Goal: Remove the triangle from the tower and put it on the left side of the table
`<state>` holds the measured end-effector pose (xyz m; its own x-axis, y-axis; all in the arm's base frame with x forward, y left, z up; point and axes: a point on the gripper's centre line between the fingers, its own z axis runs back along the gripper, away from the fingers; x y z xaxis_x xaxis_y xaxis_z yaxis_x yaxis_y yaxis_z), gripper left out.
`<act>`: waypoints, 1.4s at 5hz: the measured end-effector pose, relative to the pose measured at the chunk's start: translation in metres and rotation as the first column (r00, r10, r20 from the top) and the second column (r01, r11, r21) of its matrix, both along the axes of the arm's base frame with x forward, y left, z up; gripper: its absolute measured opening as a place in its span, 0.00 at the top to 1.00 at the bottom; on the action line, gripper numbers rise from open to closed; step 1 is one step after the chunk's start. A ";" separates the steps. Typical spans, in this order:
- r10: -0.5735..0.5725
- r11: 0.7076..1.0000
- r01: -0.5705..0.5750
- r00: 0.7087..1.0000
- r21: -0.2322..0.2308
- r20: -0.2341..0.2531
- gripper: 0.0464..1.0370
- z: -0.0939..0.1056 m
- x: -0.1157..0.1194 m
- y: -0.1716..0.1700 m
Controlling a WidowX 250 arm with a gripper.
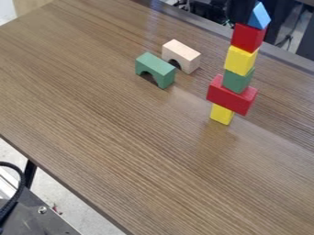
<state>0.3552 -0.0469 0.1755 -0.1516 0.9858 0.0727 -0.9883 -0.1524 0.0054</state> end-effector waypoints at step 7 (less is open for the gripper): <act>0.000 1.000 0.000 0.999 0.006 -0.046 0.04 -0.016 0.000 0.000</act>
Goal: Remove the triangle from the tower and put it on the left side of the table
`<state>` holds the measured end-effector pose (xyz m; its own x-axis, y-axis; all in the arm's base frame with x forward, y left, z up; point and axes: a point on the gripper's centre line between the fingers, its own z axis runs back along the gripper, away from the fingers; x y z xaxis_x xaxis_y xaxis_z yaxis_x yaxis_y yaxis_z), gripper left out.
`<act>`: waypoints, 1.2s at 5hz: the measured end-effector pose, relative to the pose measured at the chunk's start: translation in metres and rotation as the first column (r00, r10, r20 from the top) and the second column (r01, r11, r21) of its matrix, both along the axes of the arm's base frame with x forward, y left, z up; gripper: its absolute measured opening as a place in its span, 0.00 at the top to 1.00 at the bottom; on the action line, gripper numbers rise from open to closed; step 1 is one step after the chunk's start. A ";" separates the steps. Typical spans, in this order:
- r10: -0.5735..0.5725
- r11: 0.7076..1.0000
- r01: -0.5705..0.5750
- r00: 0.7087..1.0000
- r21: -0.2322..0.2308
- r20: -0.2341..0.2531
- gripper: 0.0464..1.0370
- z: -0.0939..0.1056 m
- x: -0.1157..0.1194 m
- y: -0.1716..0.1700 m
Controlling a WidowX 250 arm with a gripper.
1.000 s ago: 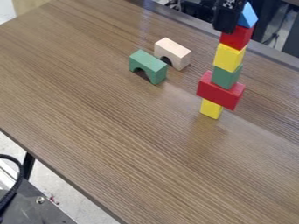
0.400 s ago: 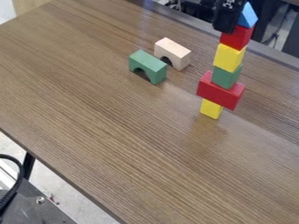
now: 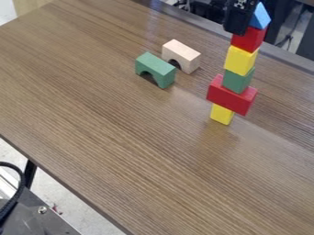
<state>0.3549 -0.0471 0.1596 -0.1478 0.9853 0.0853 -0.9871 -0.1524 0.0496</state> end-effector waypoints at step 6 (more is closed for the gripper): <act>-0.001 1.000 0.001 1.000 0.004 0.002 0.09 -0.001 0.000 0.001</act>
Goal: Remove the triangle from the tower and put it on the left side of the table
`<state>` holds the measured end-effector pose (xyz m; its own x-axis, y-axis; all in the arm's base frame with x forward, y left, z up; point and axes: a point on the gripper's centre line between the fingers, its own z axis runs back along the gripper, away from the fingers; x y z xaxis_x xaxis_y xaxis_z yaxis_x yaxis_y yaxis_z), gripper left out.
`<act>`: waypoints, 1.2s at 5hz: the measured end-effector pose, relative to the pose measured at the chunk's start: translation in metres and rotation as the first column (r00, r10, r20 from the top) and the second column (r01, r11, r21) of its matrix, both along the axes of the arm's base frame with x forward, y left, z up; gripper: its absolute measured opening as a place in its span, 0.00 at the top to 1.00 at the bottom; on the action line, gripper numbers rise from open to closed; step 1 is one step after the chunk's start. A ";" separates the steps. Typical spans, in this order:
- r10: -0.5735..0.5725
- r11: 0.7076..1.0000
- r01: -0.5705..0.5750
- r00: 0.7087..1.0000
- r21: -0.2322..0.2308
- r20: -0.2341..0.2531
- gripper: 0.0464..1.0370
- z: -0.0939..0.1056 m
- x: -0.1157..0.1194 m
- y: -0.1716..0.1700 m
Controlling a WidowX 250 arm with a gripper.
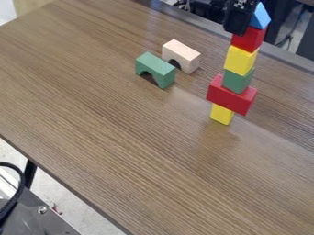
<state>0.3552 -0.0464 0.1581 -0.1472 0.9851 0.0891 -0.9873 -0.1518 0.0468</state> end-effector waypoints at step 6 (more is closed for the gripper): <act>0.012 1.000 -0.016 0.982 0.021 0.188 0.50 0.026 -0.010 0.029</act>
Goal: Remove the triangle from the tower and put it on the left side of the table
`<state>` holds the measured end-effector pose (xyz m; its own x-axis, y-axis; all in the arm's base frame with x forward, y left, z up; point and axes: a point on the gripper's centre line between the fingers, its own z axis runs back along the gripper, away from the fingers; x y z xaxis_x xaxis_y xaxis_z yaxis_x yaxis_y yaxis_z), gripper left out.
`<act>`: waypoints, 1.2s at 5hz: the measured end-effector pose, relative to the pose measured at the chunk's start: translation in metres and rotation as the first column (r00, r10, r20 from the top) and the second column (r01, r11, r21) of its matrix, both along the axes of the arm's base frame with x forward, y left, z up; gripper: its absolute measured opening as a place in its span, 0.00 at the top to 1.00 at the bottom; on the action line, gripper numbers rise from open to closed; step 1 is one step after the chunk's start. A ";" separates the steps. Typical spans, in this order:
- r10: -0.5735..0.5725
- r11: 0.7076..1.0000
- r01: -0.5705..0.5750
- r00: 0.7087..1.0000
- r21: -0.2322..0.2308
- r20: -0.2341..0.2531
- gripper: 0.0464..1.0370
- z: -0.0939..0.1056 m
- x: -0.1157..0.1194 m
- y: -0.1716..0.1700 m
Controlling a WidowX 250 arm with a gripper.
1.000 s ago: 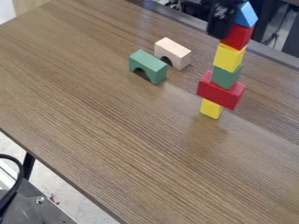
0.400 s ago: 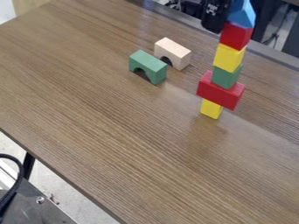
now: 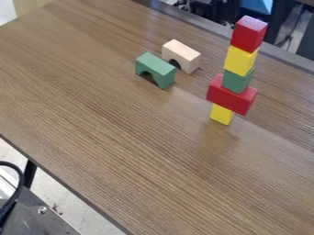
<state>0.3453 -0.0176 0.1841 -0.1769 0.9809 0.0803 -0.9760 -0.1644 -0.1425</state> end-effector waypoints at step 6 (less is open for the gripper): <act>0.251 0.962 -0.227 0.955 -0.155 0.160 0.50 -0.077 0.038 0.160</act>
